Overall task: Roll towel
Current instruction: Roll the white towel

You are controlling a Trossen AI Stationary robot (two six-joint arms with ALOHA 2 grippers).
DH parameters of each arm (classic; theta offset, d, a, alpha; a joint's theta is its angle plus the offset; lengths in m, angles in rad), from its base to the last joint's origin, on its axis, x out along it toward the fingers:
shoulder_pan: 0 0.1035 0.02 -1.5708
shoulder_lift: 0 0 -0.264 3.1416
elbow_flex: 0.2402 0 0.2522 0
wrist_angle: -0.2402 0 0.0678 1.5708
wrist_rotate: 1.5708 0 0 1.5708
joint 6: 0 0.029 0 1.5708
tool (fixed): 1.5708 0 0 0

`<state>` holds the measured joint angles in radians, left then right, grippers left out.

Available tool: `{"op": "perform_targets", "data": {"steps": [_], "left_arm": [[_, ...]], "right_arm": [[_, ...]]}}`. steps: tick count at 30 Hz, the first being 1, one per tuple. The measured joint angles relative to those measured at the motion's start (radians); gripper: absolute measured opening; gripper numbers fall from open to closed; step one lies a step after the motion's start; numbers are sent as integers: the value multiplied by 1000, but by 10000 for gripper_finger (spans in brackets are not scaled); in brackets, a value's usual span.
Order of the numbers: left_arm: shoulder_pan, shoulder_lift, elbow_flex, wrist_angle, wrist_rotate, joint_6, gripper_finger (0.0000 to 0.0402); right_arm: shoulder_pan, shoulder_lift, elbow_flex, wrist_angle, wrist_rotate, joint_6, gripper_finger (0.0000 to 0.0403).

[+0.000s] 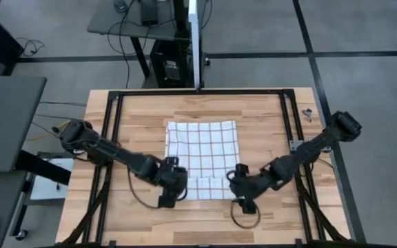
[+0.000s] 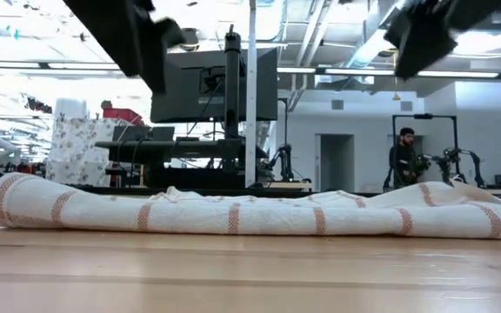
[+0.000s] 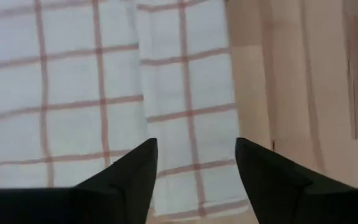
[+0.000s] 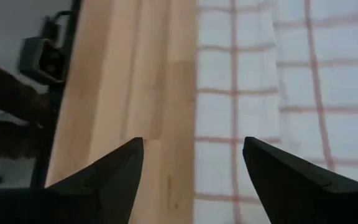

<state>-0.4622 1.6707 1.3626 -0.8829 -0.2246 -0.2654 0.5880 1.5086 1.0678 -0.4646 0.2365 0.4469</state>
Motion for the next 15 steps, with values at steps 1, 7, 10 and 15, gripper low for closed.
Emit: {"op": "perform_targets", "data": {"steps": [1,7,10,15], "left_arm": [[-25,-1,2,-9,-42,-2,204],[-168,7,-18,-4,-207,-125,204],[-214,55,-18,16,-241,-237,204],[-240,204,24,12,-251,-308,203]], "right_arm": [[29,8,9,2,45,1,270],[186,88,33,-33,338,31,270],[235,154,33,-22,362,33,270],[266,278,33,-38,399,112,270]]}}
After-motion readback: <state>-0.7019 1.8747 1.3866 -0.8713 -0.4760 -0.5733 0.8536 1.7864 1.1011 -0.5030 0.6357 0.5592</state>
